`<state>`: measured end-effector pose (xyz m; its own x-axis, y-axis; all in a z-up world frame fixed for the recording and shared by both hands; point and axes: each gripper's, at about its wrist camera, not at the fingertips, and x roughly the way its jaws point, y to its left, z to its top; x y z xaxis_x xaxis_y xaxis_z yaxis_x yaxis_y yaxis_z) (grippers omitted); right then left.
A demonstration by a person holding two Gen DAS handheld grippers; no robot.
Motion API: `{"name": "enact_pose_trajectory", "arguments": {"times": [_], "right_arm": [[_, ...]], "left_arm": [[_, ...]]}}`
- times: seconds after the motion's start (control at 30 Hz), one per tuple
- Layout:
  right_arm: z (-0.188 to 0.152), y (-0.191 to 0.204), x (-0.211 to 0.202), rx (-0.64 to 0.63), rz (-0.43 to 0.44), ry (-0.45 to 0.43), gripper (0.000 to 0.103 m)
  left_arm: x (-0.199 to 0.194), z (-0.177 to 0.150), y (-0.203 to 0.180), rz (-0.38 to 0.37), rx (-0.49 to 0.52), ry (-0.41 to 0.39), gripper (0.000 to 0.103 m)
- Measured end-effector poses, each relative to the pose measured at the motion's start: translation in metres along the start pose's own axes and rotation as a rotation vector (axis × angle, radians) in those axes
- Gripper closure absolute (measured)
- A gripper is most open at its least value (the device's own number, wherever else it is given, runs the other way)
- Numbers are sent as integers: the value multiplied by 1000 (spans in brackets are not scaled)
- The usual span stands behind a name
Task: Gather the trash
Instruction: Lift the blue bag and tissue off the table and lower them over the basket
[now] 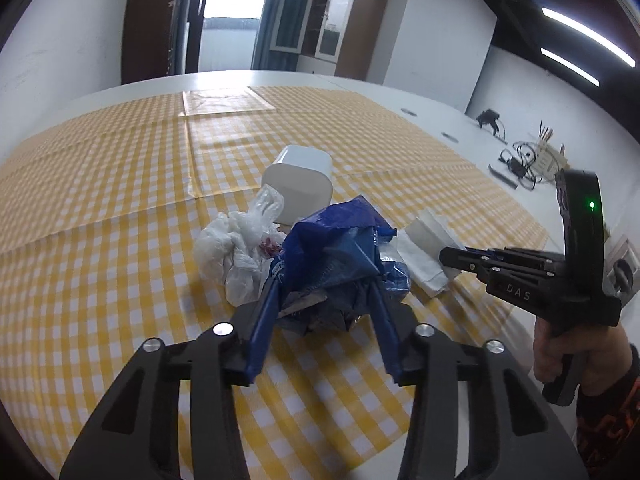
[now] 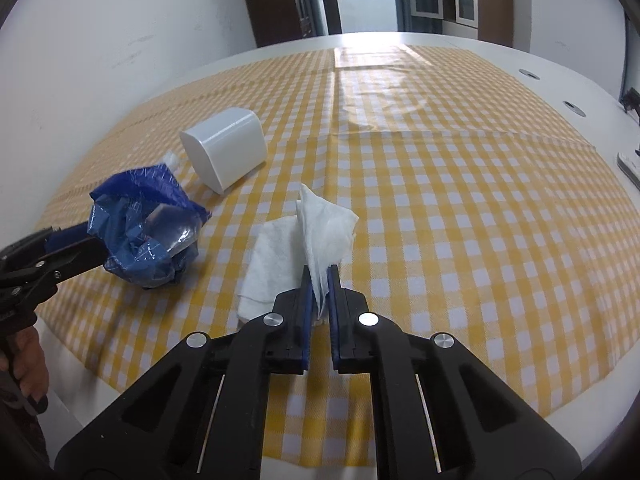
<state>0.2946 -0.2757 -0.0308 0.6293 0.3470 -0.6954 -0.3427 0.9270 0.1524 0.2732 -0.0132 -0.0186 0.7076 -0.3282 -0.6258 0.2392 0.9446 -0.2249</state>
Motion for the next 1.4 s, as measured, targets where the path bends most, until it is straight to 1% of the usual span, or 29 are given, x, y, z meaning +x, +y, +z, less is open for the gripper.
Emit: {"name": "enact_pose_trajectory", "arguments": {"times": [0.03,0.13,0.33,0.43,0.53,0.67,0.77,0.87,0.97,1.2,1.3,1.4], "right_arm": [[-2,-1,-4,6,5,-10,97],[-8,1,-15,13,22,-32,97],[-18,18,-35,-16,47,-66,97],[-21,27,-43,-27,63,-79,97],[-25,33,-48,-33,79,-88,97],[-35,41,-56,-46,96,-97,97],[-43,47,-63,-55,103,-101,97],[-52,54,-74,-65,115,-113,97],[-62,62,-86,-77,118,-124,97],[-87,80,-116,-122,131,-156,97],[-101,83,-128,-117,141,-171,97],[-115,82,-135,-94,139,-173,97]], "left_arm": [[-5,-3,2,-8,-18,-12,66],[-23,-10,6,-24,-62,-58,69],[-65,-23,16,-34,-141,-148,71],[-83,-30,21,-8,-168,-170,72],[-95,-37,20,25,-169,-188,72],[-114,-50,22,37,-193,-216,72],[-122,-58,21,55,-205,-217,72],[-130,-66,15,75,-198,-224,72],[-141,-76,4,112,-169,-241,72],[-167,-103,-22,82,-142,-262,72],[-176,-116,-35,86,-126,-269,72],[-187,-129,-45,72,-118,-275,72]]}}
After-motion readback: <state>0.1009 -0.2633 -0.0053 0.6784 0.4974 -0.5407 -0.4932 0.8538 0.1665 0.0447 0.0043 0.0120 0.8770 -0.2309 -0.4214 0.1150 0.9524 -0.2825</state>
